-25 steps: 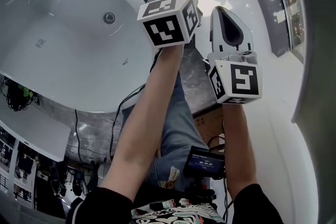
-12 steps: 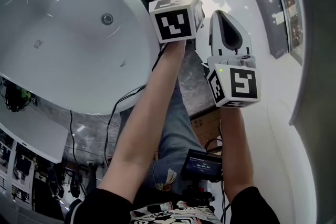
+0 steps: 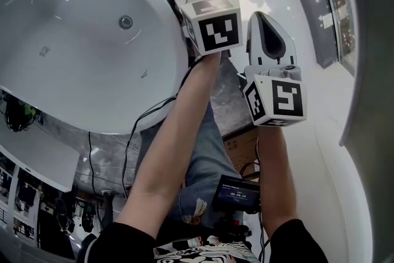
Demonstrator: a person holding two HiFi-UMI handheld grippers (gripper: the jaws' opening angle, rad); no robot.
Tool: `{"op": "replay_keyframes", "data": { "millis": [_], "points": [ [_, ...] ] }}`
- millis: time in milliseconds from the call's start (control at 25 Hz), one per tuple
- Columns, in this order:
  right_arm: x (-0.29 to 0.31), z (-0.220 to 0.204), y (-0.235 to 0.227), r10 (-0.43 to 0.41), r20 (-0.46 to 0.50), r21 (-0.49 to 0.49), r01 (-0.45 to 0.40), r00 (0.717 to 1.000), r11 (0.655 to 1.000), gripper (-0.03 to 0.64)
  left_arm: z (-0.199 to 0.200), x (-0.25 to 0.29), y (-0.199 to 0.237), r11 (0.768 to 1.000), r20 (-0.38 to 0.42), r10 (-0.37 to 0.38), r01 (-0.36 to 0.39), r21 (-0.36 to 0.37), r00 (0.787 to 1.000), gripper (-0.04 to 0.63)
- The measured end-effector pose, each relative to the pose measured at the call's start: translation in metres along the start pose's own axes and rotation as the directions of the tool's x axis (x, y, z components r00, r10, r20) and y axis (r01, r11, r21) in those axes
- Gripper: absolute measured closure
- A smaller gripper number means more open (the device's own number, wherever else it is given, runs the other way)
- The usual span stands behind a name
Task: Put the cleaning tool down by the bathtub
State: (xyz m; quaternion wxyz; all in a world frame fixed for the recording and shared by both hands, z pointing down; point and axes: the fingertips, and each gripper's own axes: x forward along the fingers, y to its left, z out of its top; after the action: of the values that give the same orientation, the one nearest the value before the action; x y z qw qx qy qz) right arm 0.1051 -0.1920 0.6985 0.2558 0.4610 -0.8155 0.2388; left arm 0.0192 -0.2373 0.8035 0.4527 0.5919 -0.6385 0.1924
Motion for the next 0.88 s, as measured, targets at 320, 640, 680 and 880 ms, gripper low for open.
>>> {"op": "replay_keyframes", "data": {
  "millis": [320, 640, 680, 880],
  "points": [
    [-0.01, 0.014, 0.001, -0.042, 0.048, -0.03, 0.043, 0.998, 0.999, 0.591, 0.009, -0.027, 0.002, 0.999, 0.017, 0.014, -0.013, -0.033, 1.0, 0.336],
    [-0.032, 0.035, 0.002, -0.068, 0.101, -0.032, 0.071, 0.993, 0.997, 0.591, 0.035, -0.071, -0.016, 0.994, 0.117, -0.106, 0.11, -0.022, 0.987, 0.341],
    [-0.036, 0.039, 0.002, -0.067, 0.111, -0.027, 0.07, 0.992, 0.997, 0.591, 0.039, -0.077, -0.015, 0.992, 0.132, -0.121, 0.126, -0.023, 0.984, 0.36],
    [-0.062, 0.056, 0.009, -0.069, 0.161, 0.004, 0.07, 0.985, 0.998, 0.591, 0.062, -0.117, -0.023, 0.949, 0.224, -0.283, 0.305, -0.072, 0.933, 0.571]
  ]
}}
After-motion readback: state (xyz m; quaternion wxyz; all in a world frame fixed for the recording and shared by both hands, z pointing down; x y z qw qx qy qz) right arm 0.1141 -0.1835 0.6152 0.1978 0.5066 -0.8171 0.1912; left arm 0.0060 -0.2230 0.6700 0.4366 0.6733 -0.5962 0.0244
